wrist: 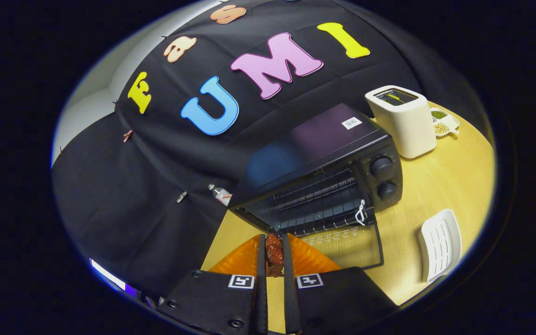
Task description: Open the toaster oven, put the food inside, and close the toaster oven door.
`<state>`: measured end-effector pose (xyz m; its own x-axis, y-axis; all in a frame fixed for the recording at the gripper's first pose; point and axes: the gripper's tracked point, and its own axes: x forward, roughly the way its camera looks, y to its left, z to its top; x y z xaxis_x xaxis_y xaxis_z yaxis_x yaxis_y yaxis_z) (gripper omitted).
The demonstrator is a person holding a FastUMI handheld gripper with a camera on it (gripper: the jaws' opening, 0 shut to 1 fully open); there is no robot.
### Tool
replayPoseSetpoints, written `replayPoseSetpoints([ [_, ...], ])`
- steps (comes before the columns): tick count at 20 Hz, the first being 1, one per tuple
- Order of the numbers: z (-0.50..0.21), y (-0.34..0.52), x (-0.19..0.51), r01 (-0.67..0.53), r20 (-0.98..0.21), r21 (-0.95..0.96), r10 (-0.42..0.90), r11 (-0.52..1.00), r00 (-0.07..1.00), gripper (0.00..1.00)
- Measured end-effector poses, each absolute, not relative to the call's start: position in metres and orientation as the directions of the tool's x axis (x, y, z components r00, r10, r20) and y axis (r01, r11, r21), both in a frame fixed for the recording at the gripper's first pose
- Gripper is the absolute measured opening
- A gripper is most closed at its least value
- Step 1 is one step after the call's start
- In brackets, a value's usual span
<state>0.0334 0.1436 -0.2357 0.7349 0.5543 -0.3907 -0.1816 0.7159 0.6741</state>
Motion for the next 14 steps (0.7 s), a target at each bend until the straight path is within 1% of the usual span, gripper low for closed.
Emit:
replayPoseSetpoints([
  [4, -0.253, 0.163, 0.075, -0.146, -0.381, 0.672, 0.509, 0.726, 0.772, 0.18],
  [7, -0.264, 0.172, 0.101, -0.101, -0.376, 0.705, 0.491, 0.702, 0.786, 0.18],
  [12, -0.292, 0.167, 0.132, -0.026, -0.419, 0.703, 0.445, 0.71, 0.791, 0.18],
  [14, -0.303, 0.16, 0.143, -0.009, -0.445, 0.667, 0.408, 0.745, 0.797, 0.18],
])
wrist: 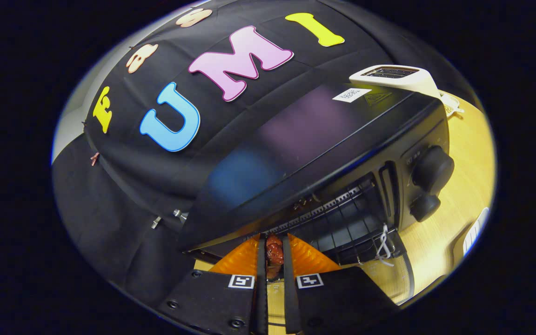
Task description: Open the toaster oven, put the food inside, and close the toaster oven door.
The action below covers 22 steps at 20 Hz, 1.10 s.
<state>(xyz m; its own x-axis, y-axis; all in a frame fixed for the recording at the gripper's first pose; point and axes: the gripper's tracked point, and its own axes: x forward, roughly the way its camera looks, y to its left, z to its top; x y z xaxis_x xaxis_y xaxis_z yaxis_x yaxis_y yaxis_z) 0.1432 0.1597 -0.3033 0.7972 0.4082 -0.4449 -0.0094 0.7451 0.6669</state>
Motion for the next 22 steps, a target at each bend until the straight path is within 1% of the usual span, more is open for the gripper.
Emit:
replayPoseSetpoints([
  [1, -0.311, 0.152, 0.144, 0.0, -0.471, 0.624, 0.376, 0.781, 0.798, 0.21],
  [3, -0.322, 0.139, 0.147, 0.008, -0.515, 0.542, 0.324, 0.84, 0.794, 0.33],
  [6, -0.314, 0.127, 0.144, 0.003, -0.515, 0.511, 0.303, 0.86, 0.802, 0.79],
  [7, -0.313, 0.123, 0.144, 0.004, -0.516, 0.504, 0.297, 0.864, 0.804, 0.86],
  [8, -0.312, 0.12, 0.141, 0.005, -0.518, 0.5, 0.294, 0.866, 0.804, 0.89],
  [10, -0.308, 0.113, 0.135, 0.007, -0.525, 0.482, 0.283, 0.876, 0.803, 0.91],
  [11, -0.306, 0.11, 0.13, 0.005, -0.528, 0.47, 0.277, 0.883, 0.803, 0.95],
  [12, -0.302, 0.106, 0.124, 0.004, -0.531, 0.452, 0.266, 0.892, 0.805, 0.96],
  [14, -0.297, 0.102, 0.111, -0.001, -0.544, 0.417, 0.25, 0.909, 0.801, 0.98],
  [17, -0.285, 0.105, 0.084, -0.047, -0.552, 0.359, 0.253, 0.932, 0.795, 0.98],
  [20, -0.271, 0.118, 0.053, -0.108, -0.551, 0.342, 0.292, 0.934, 0.782, 0.98],
  [22, -0.27, 0.127, 0.033, -0.134, -0.575, 0.337, 0.317, 0.932, 0.754, 0.98],
])
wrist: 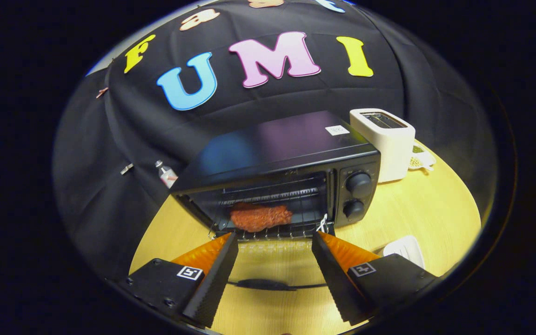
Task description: Open the toaster oven, put the food inside, and close the toaster oven door.
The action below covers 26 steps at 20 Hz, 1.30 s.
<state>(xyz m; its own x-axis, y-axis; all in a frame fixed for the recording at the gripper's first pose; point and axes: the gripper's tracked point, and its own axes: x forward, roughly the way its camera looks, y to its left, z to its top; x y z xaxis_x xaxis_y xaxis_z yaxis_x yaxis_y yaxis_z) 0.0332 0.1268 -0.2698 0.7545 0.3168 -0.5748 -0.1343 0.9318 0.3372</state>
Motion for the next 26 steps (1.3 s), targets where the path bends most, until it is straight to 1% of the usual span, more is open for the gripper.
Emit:
replayPoseSetpoints([
  [4, -0.281, 0.139, -0.007, -0.174, -0.632, 0.291, 0.325, 0.941, 0.704, 0.98],
  [9, -0.325, 0.155, -0.056, -0.195, -0.736, 0.237, 0.306, 0.952, 0.604, 0.98],
  [15, -0.386, 0.167, -0.058, -0.161, -0.821, 0.163, 0.224, 0.973, 0.525, 0.99],
  [20, -0.414, 0.167, -0.05, -0.142, -0.848, 0.069, 0.133, 0.987, 0.513, 0.99],
  [21, -0.412, 0.168, -0.043, -0.123, -0.831, 0.064, 0.121, 0.99, 0.543, 0.99],
  [24, -0.413, 0.167, -0.039, -0.072, -0.833, 0.058, 0.088, 0.996, 0.547, 0.99],
  [26, -0.413, 0.168, -0.038, -0.072, -0.824, 0.051, 0.083, 0.996, 0.561, 0.98],
])
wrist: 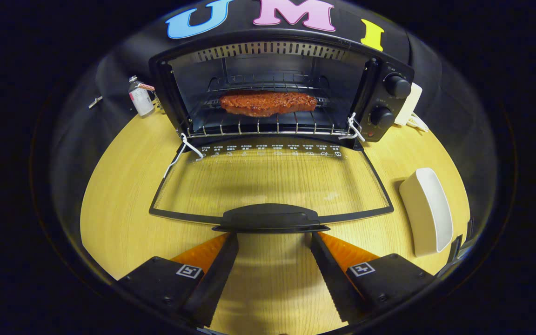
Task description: Open the toaster oven, put the food inside, and close the toaster oven door.
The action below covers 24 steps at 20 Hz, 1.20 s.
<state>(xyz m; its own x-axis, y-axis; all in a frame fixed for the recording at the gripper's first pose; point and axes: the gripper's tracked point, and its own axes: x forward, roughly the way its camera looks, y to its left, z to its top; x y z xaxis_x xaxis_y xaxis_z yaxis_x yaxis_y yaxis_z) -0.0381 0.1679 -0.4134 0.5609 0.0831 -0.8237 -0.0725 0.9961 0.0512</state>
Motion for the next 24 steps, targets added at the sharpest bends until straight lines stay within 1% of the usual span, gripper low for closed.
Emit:
replayPoseSetpoints([
  [3, -0.405, 0.167, -0.04, -0.083, -0.812, 0.07, 0.105, 0.994, 0.573, 0.99],
  [8, -0.372, 0.166, -0.042, -0.089, -0.772, 0.118, 0.147, 0.989, 0.619, 0.98],
  [11, -0.338, 0.165, -0.038, -0.099, -0.714, 0.124, 0.158, 0.987, 0.682, 0.98],
  [14, -0.301, 0.166, -0.025, -0.15, -0.636, 0.073, 0.161, 0.986, 0.754, 0.98],
  [17, -0.282, 0.167, -0.009, -0.191, -0.602, 0.047, 0.18, 0.981, 0.778, 0.98],
  [22, -0.252, 0.16, 0.023, -0.191, -0.531, 0.027, 0.176, 0.981, 0.829, 1.0],
  [24, -0.237, 0.155, 0.026, -0.192, -0.496, 0.037, 0.185, 0.981, 0.848, 1.0],
])
